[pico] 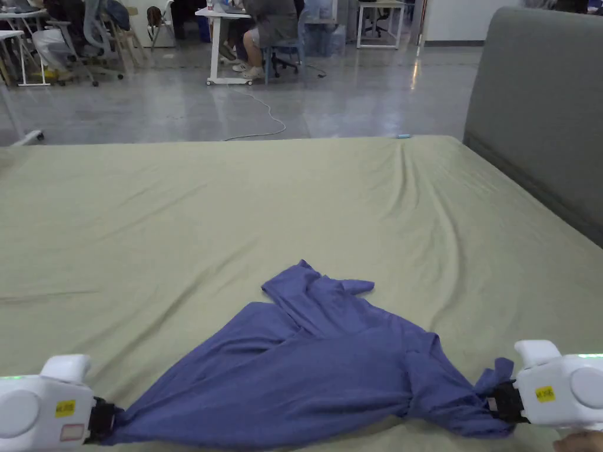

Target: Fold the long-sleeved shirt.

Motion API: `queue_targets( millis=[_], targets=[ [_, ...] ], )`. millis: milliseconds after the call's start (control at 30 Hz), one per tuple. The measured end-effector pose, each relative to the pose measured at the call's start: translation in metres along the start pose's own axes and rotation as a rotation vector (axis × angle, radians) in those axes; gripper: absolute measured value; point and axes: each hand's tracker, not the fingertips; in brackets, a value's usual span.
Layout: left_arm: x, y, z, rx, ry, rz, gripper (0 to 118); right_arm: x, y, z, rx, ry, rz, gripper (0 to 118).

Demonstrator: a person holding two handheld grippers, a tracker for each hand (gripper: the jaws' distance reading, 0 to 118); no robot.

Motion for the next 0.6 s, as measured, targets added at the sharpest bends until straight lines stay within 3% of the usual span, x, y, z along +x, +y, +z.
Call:
queue_targets(
  millis=[133, 167, 200, 233, 267, 300, 333, 367, 500, 533, 567, 600],
  targets=[
    [0.002, -0.024, -0.011, -0.005, -0.013, 0.007, 0, -0.007, -0.013, -0.018, -0.024, -0.028, 0.008, 17],
    [0.001, -0.025, -0.008, 0.012, -0.045, 0.021, 0, -0.008, -0.012, -0.015, -0.012, -0.027, 0.010, 24],
    [0.001, -0.026, -0.003, 0.036, -0.054, 0.032, 1, -0.009, -0.011, -0.009, 0.022, -0.052, 0.019, 39],
    [0.001, -0.025, 0.003, 0.048, -0.055, 0.037, 15, -0.012, -0.009, -0.001, 0.041, -0.108, 0.051, 69],
    [0.000, -0.023, 0.010, 0.053, -0.057, 0.029, 40, -0.014, -0.009, 0.011, 0.059, -0.153, 0.076, 91],
    [0.001, -0.020, 0.017, 0.065, -0.050, 0.016, 78, -0.015, -0.007, 0.021, 0.081, -0.184, 0.089, 98],
    [0.003, -0.019, 0.027, 0.083, -0.032, -0.004, 113, -0.016, -0.004, 0.036, 0.122, -0.192, 0.099, 98],
    [0.004, -0.016, 0.035, 0.106, -0.025, -0.021, 118, -0.019, 0.001, 0.052, 0.174, -0.176, 0.101, 98],
    [0.010, 0.000, 0.061, 0.185, -0.054, -0.024, 118, -0.035, 0.021, 0.085, 0.234, -0.144, 0.107, 98],
    [0.013, 0.005, 0.064, 0.178, -0.061, -0.026, 118, -0.041, 0.027, 0.090, 0.245, -0.117, 0.103, 93],
    [0.017, 0.008, 0.067, 0.177, -0.053, -0.030, 114, -0.046, 0.031, 0.091, 0.247, -0.088, 0.091, 74],
    [0.023, 0.008, 0.068, 0.193, -0.041, -0.047, 89, -0.050, 0.035, 0.089, 0.229, -0.059, 0.081, 36]
  ],
)
